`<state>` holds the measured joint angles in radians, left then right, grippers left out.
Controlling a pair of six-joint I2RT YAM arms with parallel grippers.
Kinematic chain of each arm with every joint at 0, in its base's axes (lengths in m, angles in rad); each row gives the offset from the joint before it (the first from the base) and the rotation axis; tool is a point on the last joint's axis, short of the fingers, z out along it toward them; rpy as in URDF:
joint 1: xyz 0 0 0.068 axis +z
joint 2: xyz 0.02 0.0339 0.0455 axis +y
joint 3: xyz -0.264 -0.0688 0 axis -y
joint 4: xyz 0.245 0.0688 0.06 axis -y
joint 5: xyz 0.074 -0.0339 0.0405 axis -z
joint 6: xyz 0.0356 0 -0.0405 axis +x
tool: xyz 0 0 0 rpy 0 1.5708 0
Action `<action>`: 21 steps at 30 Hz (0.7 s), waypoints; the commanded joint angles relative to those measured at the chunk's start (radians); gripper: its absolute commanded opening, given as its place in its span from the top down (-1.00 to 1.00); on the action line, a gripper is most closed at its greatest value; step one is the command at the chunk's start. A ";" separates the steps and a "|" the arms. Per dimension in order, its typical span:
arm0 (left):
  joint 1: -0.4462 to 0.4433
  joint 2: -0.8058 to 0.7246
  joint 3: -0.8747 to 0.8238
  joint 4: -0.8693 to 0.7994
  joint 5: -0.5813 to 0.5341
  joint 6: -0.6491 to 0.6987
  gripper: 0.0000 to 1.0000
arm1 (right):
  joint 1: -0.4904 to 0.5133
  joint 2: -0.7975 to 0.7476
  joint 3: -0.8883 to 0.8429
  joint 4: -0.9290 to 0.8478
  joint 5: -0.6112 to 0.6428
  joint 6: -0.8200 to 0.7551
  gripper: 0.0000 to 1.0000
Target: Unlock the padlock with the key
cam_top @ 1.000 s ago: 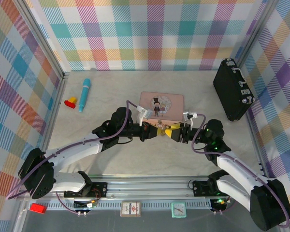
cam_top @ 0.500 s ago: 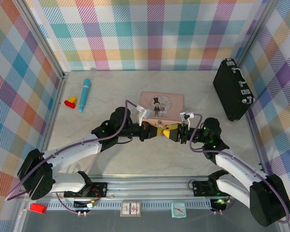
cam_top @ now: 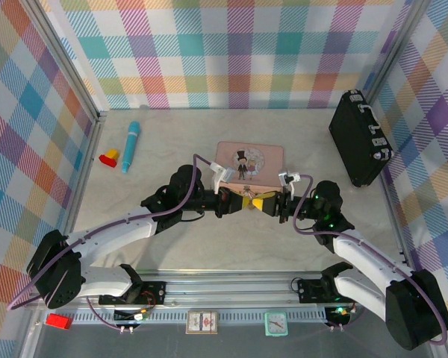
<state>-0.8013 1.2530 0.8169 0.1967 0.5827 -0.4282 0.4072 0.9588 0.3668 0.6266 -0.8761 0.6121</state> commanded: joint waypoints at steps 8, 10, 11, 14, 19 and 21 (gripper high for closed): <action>0.007 -0.094 -0.013 -0.054 -0.230 0.028 0.29 | 0.007 -0.072 0.050 -0.214 0.141 -0.001 1.00; 0.011 -0.118 -0.052 -0.036 -0.332 -0.003 0.08 | 0.007 -0.121 0.067 -0.351 0.259 -0.003 1.00; 0.011 -0.122 -0.066 -0.036 -0.391 -0.026 0.02 | 0.007 -0.147 0.079 -0.453 0.347 -0.005 1.00; 0.007 -0.094 -0.102 -0.006 -0.479 -0.102 0.01 | 0.005 -0.194 0.097 -0.662 0.533 0.004 1.00; -0.059 0.006 -0.152 0.107 -0.607 -0.206 -0.12 | 0.007 -0.276 0.040 -0.727 0.622 0.096 1.00; -0.108 0.066 -0.145 0.132 -0.662 -0.222 -0.16 | 0.006 -0.313 0.020 -0.746 0.654 0.137 1.00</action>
<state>-0.8532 1.2667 0.6773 0.2443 0.0429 -0.5892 0.4129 0.6876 0.4133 -0.0189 -0.3286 0.6765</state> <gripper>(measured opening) 0.574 0.064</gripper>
